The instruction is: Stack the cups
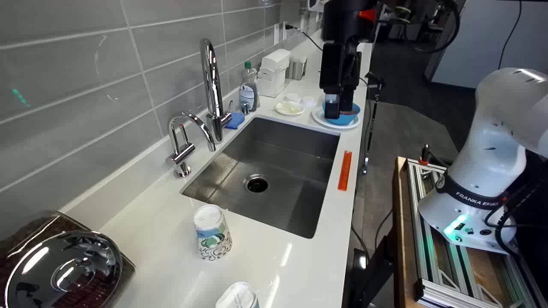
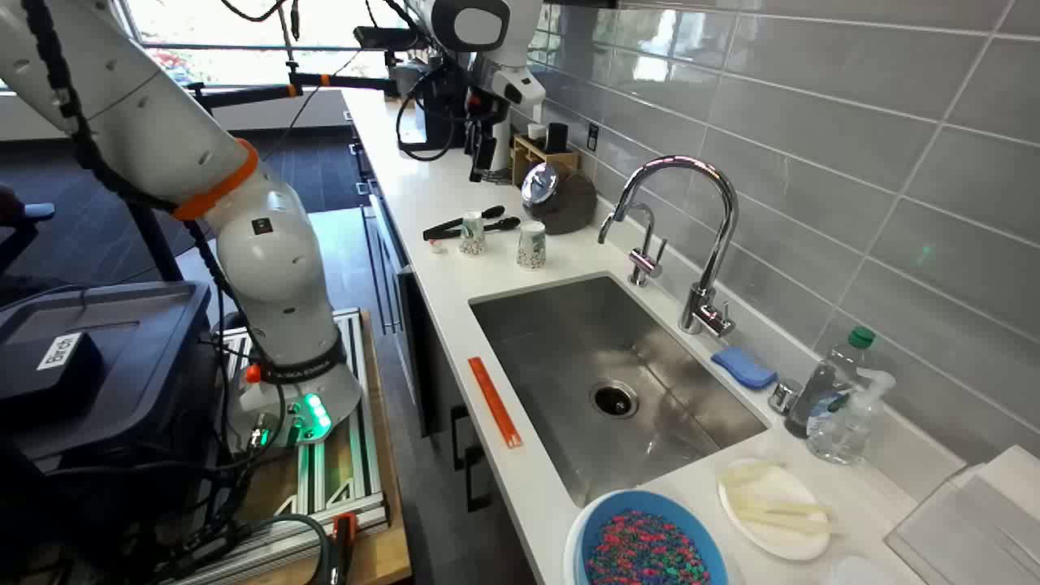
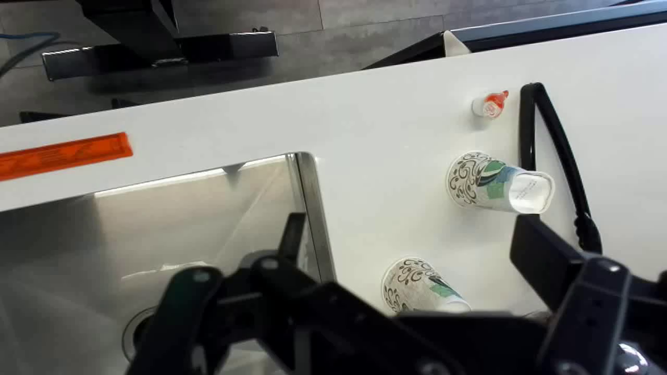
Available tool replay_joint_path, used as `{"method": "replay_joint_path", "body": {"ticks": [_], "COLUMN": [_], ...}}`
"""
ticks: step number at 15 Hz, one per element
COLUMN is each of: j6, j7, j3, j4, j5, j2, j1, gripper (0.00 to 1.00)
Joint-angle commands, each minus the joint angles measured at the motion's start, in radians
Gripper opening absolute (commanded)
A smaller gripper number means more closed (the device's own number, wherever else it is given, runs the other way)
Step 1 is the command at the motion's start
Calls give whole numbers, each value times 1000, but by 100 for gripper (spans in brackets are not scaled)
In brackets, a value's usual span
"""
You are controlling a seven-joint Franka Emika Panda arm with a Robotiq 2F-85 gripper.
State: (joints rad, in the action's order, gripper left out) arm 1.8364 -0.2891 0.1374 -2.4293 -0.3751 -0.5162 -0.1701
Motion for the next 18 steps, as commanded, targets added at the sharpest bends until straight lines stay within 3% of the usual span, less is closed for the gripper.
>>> {"method": "replay_joint_path", "body": {"ticks": [1, 8, 10, 18], "j6": [-5, -5, 11, 266], "j7": [6, 6, 21, 54], "j3": [13, 13, 45, 181], "j4": [2, 2, 33, 170], "j5": [-6, -6, 8, 139], "j2": [-1, -1, 64, 366], "j1": [16, 16, -2, -48], "gripper": [100, 100, 100, 100]}}
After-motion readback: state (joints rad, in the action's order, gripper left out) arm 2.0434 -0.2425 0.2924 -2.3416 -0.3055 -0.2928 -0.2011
